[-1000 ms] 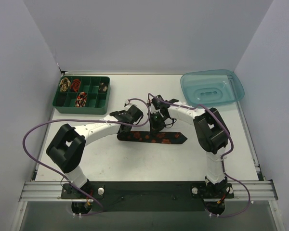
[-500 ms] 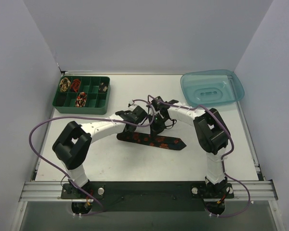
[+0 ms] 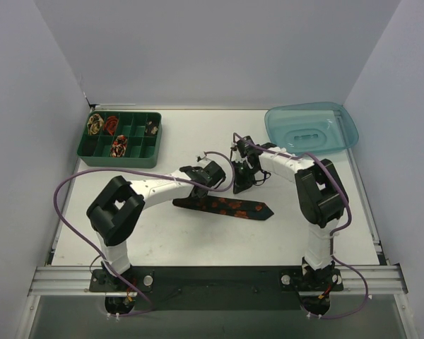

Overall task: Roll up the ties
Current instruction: Roll the tie at the center of the board.

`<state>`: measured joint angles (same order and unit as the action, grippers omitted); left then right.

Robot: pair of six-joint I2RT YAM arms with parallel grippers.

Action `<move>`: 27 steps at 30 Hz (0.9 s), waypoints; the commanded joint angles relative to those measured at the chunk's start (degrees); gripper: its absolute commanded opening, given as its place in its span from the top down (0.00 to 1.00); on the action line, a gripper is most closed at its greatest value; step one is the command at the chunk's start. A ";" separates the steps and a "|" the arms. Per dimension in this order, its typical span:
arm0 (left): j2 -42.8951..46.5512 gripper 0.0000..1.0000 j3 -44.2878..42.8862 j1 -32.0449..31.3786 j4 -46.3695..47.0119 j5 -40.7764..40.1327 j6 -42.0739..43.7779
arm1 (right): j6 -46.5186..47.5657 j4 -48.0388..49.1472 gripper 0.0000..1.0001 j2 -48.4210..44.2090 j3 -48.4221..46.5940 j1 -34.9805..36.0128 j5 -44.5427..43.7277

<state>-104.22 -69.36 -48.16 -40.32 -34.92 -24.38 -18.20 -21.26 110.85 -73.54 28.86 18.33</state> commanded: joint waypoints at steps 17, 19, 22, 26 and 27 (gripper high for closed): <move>3.76 0.43 3.26 -1.06 11.13 13.21 -6.38 | -0.35 -0.98 0.97 -2.39 0.33 0.05 0.92; 5.17 0.42 4.67 -0.97 12.27 13.47 -6.64 | -0.26 -0.89 0.97 -2.48 0.24 0.23 1.36; 7.71 0.42 6.52 -1.06 13.59 13.30 -7.26 | 0.00 -0.63 0.97 -2.92 -0.29 0.76 2.67; 13.59 0.42 8.45 -0.79 15.00 11.81 -7.52 | 0.09 -0.72 0.97 -4.32 -2.13 2.33 4.61; 14.65 0.42 8.63 -0.62 15.09 10.84 -7.52 | 0.09 -0.72 0.97 -4.67 -2.66 2.69 4.87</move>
<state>-96.25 -61.41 -48.82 -28.64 -23.33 -30.48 -18.11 -20.60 110.78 -73.54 29.67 20.60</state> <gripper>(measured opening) 0.582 0.037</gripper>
